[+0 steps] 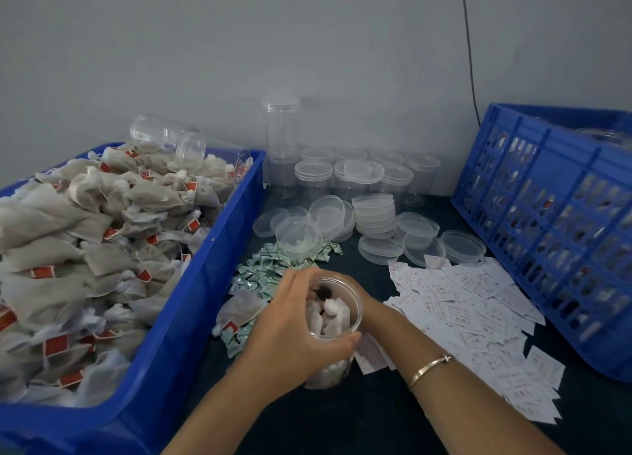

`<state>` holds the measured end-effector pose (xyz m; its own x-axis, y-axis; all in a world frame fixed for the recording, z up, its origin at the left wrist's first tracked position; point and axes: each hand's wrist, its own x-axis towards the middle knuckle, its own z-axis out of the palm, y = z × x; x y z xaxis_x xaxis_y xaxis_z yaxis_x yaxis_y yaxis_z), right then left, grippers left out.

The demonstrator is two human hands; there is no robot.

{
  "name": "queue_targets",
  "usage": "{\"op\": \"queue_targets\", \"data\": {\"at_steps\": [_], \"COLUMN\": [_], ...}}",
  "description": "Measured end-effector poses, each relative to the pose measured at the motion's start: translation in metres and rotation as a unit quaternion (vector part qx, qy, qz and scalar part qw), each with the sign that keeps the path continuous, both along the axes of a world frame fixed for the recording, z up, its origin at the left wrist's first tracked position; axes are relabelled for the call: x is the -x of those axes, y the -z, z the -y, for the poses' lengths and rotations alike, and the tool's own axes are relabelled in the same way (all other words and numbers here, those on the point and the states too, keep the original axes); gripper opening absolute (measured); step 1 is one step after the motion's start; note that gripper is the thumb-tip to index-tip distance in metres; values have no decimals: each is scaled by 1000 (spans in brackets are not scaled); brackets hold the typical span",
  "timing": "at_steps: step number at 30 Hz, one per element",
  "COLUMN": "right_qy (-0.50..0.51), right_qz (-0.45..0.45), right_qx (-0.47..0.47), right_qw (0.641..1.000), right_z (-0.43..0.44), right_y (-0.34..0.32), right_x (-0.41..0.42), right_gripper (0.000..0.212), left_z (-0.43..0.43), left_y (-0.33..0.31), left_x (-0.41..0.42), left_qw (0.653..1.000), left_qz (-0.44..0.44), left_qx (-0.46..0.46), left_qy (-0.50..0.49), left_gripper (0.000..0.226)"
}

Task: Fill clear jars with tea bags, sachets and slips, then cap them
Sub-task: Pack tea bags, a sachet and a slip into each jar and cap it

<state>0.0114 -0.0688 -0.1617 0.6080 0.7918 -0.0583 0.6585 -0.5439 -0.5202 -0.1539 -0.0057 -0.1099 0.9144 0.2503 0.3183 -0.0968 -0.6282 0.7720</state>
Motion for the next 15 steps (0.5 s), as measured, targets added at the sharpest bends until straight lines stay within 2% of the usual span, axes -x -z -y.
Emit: {"op": "queue_targets", "data": {"at_steps": [1, 4, 7, 9, 11, 13, 15], "right_qy": [20, 12, 33, 53, 74, 108, 119], "right_qz": [-7, 86, 65, 52, 13, -43, -87], "right_qx": [-4, 23, -15, -29, -90, -188, -300], "right_qw": [1000, 996, 997, 997, 993, 975, 943], "right_z": [0, 5, 7, 13, 19, 28, 38], "right_y": [-1, 0, 1, -2, -11, -29, -55], "right_x": [1, -1, -4, -3, 0, 6, 15], "right_gripper": [39, 40, 37, 26, 6, 9, 16], "left_z": [0, 2, 1, 0, -1, -1, 0], "left_y": [0, 0, 2, 3, 4, 3, 3], "left_x": [0, -1, 0, 0, -1, -1, -2], "left_qw": [1000, 1000, 1000, 1000, 1000, 1000, 1000], "left_qz": [2, 1, 2, -2, -7, -12, -14], "left_qx": [0, 1, 2, 6, 9, 11, 14], "left_qy": [-2, 0, 5, 7, 7, 5, 2], "left_gripper": [57, 56, 60, 67, 71, 71, 74]}}
